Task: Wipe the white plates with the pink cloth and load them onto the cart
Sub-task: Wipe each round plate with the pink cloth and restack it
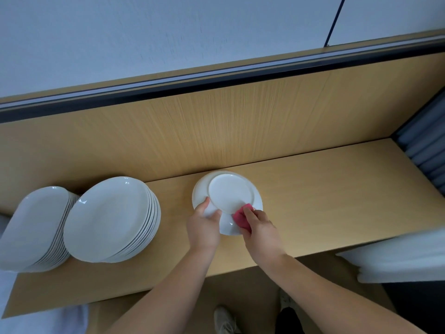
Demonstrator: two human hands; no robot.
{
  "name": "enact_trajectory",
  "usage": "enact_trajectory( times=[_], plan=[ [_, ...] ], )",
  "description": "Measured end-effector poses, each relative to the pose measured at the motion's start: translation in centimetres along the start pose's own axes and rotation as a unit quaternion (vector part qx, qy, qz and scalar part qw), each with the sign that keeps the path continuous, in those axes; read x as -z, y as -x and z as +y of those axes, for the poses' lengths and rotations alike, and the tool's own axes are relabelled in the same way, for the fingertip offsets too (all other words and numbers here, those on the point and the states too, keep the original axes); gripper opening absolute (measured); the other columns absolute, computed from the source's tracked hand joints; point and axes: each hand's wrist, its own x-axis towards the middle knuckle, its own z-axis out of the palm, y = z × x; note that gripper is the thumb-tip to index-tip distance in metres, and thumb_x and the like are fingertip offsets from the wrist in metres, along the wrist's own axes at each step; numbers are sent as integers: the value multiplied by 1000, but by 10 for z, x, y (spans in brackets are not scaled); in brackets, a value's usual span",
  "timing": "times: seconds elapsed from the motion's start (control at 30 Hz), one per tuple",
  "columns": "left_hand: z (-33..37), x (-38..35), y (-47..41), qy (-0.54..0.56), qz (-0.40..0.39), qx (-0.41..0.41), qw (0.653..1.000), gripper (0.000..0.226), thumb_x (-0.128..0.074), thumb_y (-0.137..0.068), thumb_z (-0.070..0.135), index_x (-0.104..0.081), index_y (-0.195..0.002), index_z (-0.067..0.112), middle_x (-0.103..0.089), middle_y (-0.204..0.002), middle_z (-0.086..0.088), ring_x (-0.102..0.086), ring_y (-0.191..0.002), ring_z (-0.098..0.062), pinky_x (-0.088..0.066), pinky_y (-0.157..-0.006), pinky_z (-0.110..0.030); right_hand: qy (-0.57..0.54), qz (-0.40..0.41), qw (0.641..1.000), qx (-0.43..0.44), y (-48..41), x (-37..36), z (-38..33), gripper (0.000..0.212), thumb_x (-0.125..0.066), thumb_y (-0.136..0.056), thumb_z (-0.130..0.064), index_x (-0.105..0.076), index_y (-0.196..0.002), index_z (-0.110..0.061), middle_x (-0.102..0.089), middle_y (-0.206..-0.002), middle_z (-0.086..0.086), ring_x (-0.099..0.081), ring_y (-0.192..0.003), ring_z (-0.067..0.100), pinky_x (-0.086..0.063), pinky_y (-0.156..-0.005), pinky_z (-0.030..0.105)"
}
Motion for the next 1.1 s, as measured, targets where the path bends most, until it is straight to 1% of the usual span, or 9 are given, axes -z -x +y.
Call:
enact_trajectory(
  times=[0.17,0.27,0.37,0.47,0.57,0.7,0.87,1.03,1.1],
  plan=[
    [-2,2,1,-6,-11,-9,1000,48,-65,-92,23,-52,-138,21,-54,-137,1,-49,-123,-13,-37,-90,-20,64,-23,992,106,-6,28,-1,49,-54,-85,-4,-56,-131,-18,-60,-120,7,-60,-97,36,-53,-80,39],
    [0,3,1,-9,-11,-14,1000,48,-64,-92,21,-52,-139,21,-55,-132,2,-48,-109,-6,-37,-85,-17,134,-32,982,132,-33,42,3,55,-52,-87,-5,-50,-139,-23,-55,-128,4,-53,-101,33,-51,-82,37],
    [0,3,1,-16,-12,-19,1000,48,-64,-91,20,-52,-138,22,-56,-125,5,-48,-101,-2,-34,-79,-11,182,-107,966,150,-60,45,-1,57,-47,-89,-5,-44,-142,-27,-50,-133,2,-49,-108,31,-48,-89,35],
    [0,3,1,-36,-12,-28,999,48,-64,-92,20,-52,-138,22,-55,-118,8,-46,-100,-1,-33,-73,-2,213,-156,946,187,-76,36,-9,54,-47,-88,-6,-47,-139,-25,-49,-133,3,-49,-106,31,-48,-88,36],
    [0,2,0,-49,-12,-27,998,48,-64,-92,18,-52,-138,21,-52,-112,9,-45,-95,0,-31,-65,7,201,-155,942,221,-91,28,-21,46,-49,-92,-12,-50,-136,-24,-52,-131,4,-50,-105,31,-47,-87,36],
    [-1,2,-2,-63,-17,-21,998,48,-63,-93,22,-51,-139,26,-50,-106,9,-49,-81,0,-36,-63,3,195,-153,935,252,-114,25,-35,40,-45,-93,-13,-55,-131,-23,-53,-127,3,-51,-108,32,-44,-85,33],
    [1,3,-3,-45,-24,1,999,49,-62,-94,24,-49,-140,31,-47,-114,7,-44,-98,-2,-34,-68,-4,227,-150,941,202,-143,32,-25,56,-45,-93,-9,-39,-145,-31,-47,-139,-2,-48,-117,30,-46,-94,37],
    [0,3,-6,-37,-28,2,999,50,-63,-93,27,-48,-140,35,-49,-127,3,-46,-100,-4,-35,-84,-14,228,-152,948,159,-139,46,-1,49,-45,-93,-10,-48,-137,-31,-53,-122,-2,-53,-105,29,-47,-87,34],
    [-1,3,-7,-36,-26,4,999,50,-63,-93,27,-48,-139,35,-49,-129,2,-46,-101,-4,-36,-85,-16,213,-157,953,147,-129,49,8,42,-46,-95,-14,-52,-133,-30,-55,-119,0,-55,-104,29,-47,-87,33]
  ],
)
